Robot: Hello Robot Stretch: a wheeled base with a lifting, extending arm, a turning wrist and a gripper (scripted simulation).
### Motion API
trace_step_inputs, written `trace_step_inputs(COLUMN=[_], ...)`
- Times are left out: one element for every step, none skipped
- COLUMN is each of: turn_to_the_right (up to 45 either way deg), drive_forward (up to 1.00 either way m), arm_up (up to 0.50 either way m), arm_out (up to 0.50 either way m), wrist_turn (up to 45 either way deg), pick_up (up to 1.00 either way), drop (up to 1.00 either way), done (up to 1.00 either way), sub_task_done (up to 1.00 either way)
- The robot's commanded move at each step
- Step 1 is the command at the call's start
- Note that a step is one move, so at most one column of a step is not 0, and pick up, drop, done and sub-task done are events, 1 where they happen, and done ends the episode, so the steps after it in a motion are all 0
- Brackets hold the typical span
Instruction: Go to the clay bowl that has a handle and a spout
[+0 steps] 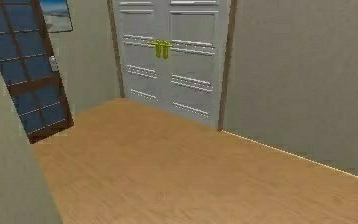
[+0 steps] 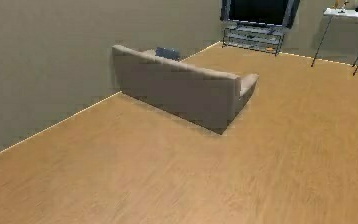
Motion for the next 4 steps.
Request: trace_step_inputs(turn_to_the_right=[0.0,33.0,0.0,-45.0], drive_forward=[1.0,0.0,0.05,0.0], arm_up=[0.0,0.0,0.0,0.0], arm_out=[0.0,0.0,0.0,0.0], wrist_turn=[0.0,0.0,0.0,0.0], pick_up=[0.0,0.0,0.0,0.0], drop=[0.0,0.0,0.0,0.0], done=[0.0,0.0,0.0,0.0], sub_task_done=[0.0,0.0,0.0,0.0])
